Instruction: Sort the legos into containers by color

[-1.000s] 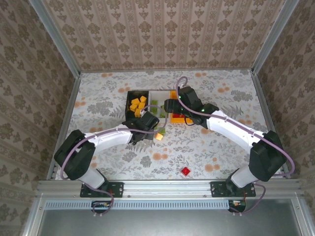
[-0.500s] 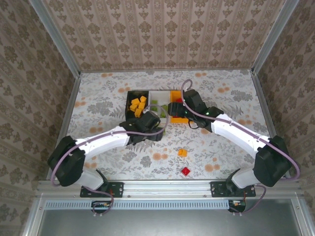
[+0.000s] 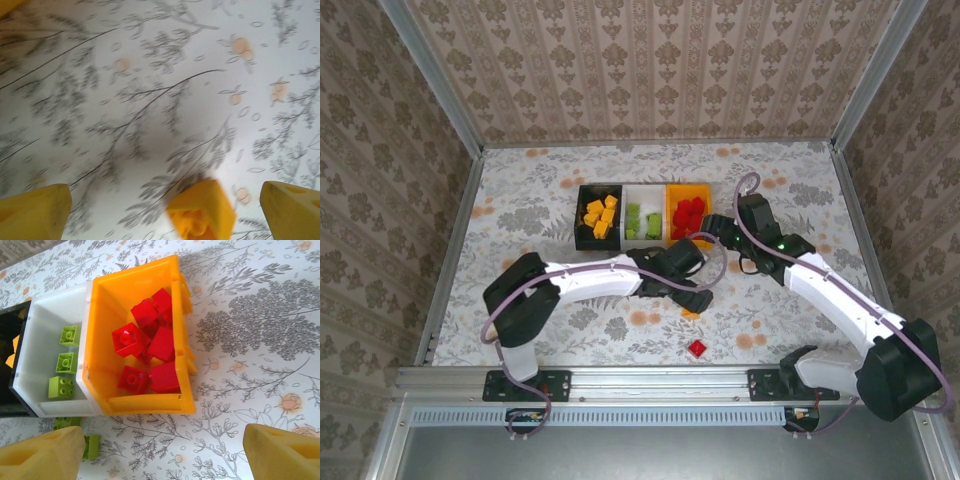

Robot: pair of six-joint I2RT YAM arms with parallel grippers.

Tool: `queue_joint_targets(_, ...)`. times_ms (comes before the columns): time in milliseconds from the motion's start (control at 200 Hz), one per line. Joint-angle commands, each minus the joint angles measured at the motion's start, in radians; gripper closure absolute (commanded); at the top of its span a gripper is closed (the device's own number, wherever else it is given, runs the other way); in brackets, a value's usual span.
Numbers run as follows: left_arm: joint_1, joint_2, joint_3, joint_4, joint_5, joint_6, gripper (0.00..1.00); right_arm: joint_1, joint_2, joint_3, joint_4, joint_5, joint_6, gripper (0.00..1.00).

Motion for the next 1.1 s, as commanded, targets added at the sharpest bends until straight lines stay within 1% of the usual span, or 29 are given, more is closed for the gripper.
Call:
queue_joint_targets(0,-0.015,0.055,0.045,-0.105,0.039,0.042,0.07,-0.017,-0.037,-0.02,-0.027,-0.02,0.009,0.16)
queue_joint_targets(110,-0.017,0.091,0.059,-0.134,0.067,0.035,0.14,-0.032,-0.057,-0.025,-0.03,-0.023,0.005,0.16)
queue_joint_targets(250,-0.034,0.125,0.085,-0.186,0.084,0.05,0.16,-0.054,-0.083,-0.027,-0.037,-0.028,-0.003,0.16)
queue_joint_targets(365,-0.041,0.157,0.089,-0.202,0.096,0.052,0.26,-0.076,-0.109,-0.033,-0.038,-0.031,-0.006,0.16)
queue_joint_targets(415,-0.041,0.169,0.087,-0.2,0.093,0.053,0.34,-0.085,-0.12,-0.036,-0.035,-0.037,-0.005,0.16)
queue_joint_targets(455,-0.041,0.172,0.085,-0.198,0.089,0.052,0.38,-0.09,-0.124,-0.039,-0.036,-0.037,-0.003,0.16)
queue_joint_targets(540,-0.041,0.173,0.086,-0.198,0.089,0.049,0.43,-0.098,-0.127,-0.038,-0.035,-0.045,-0.004,0.16)
queue_joint_targets(625,-0.039,0.163,0.081,-0.2,0.079,0.047,0.46,-0.103,-0.123,-0.038,-0.031,-0.053,-0.001,0.16)
queue_joint_targets(675,-0.039,0.158,0.075,-0.203,0.07,0.048,0.51,-0.103,-0.119,-0.039,-0.027,-0.055,0.004,0.16)
queue_joint_targets(785,-0.036,0.135,0.054,-0.2,0.043,0.038,0.59,-0.103,-0.108,-0.038,-0.018,-0.062,0.01,0.16)
queue_joint_targets(905,-0.026,0.082,0.015,-0.165,0.022,0.024,0.63,-0.103,-0.097,-0.035,-0.013,-0.065,0.016,0.16)
queue_joint_targets(1095,-0.002,-0.011,-0.032,-0.12,-0.023,0.006,0.66,-0.103,-0.086,-0.025,-0.012,-0.066,0.019,0.16)
